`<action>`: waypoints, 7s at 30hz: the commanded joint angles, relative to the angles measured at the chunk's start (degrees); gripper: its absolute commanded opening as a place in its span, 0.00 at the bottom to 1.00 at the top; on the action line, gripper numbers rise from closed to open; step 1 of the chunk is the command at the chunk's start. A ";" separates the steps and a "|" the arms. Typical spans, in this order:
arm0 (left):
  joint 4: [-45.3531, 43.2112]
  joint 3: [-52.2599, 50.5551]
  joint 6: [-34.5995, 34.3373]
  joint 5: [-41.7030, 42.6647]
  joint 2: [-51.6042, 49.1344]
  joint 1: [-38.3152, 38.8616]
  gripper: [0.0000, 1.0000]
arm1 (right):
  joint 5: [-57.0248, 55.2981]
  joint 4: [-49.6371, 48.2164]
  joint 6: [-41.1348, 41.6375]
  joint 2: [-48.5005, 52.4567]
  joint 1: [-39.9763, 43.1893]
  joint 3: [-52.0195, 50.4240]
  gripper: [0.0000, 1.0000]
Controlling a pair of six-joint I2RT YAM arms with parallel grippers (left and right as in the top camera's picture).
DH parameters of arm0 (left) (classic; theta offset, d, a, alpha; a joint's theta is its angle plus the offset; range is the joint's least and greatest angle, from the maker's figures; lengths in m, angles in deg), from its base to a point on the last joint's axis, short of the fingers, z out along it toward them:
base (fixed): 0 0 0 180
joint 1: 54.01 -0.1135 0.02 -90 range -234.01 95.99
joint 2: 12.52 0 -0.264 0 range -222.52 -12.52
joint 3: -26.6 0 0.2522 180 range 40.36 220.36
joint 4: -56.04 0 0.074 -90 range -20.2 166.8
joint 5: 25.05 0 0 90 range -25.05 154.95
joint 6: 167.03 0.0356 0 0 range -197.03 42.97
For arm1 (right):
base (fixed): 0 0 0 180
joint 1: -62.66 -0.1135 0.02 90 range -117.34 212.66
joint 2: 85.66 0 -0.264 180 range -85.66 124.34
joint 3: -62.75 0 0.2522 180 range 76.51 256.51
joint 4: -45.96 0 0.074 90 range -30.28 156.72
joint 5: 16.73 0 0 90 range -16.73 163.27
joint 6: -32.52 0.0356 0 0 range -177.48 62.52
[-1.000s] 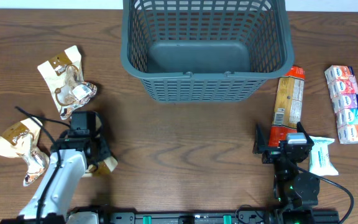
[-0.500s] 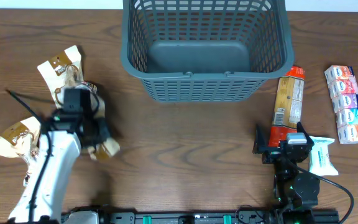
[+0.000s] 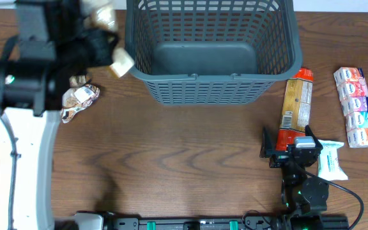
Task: Pack container
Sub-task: 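Lift the snack bag over the grey basket and release it, then move the left gripper back and grasp another snack bag, then carry the second snack bag into the basket and open the gripper, then reach the left gripper to the far-left snack bag and grasp it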
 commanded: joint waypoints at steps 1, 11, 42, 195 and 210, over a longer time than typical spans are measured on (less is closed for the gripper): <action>0.46 9.33 8.50 2.21 -7.34 7.72 0.06 | -0.17 0.00 0.96 -0.31 -0.37 -0.15 0.99; 1.18 18.38 44.19 2.19 -18.23 20.68 0.06 | -0.17 0.00 0.96 -0.31 -0.37 -0.15 0.99; 2.03 18.40 54.12 -3.19 -36.04 17.33 0.99 | -0.17 -0.61 3.32 -0.31 -0.37 -0.15 0.99; 0.22 15.45 47.32 -17.46 -16.92 17.59 0.99 | -0.15 0.11 6.73 -0.31 -0.37 -0.15 0.99; 20.85 12.96 12.96 -23.56 -2.78 -18.71 0.99 | -0.13 0.11 6.99 -0.31 -0.37 -0.15 0.99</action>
